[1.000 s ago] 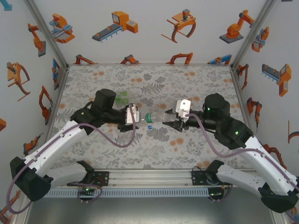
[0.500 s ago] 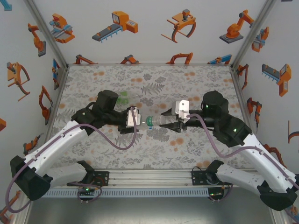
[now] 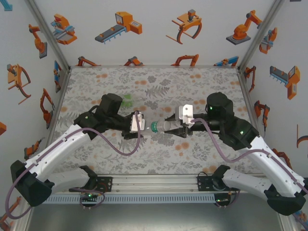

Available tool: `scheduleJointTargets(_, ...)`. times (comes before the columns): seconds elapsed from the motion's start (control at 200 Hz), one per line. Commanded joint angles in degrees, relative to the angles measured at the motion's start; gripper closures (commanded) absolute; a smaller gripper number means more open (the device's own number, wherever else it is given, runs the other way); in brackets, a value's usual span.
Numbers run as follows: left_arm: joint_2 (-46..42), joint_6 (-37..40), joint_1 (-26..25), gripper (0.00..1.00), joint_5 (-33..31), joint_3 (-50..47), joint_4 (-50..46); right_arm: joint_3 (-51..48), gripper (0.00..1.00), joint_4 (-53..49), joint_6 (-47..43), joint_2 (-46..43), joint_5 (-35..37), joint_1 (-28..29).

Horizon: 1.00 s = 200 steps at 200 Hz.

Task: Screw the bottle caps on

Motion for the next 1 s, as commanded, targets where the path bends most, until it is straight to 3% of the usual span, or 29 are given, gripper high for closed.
scheduleJointTargets(0.0,-1.85,-0.14,-0.46,1.00,4.86,-0.11,2.82,0.21,0.83,0.56,-2.36,-0.96,-1.36,0.67)
scheduleJointTargets(0.26,-1.28,-0.94,-0.48,1.00,5.29,0.27,2.80,0.50,0.84,0.56,-1.29,0.19,-1.04,1.06)
scheduleJointTargets(0.586,-3.10,-3.44,-0.50,1.00,-1.04,-1.52,7.70,-1.70,0.88,6.58,11.65,0.87,3.08,1.06)
scheduleJointTargets(0.841,-4.81,-3.83,-0.48,1.00,-3.42,-3.19,10.73,-7.02,0.99,17.57,31.64,0.20,11.79,1.06)
scheduleJointTargets(0.996,-5.22,-4.33,-0.53,1.00,-6.08,-3.55,11.97,-11.28,1.00,23.65,47.25,-0.54,19.87,1.06)
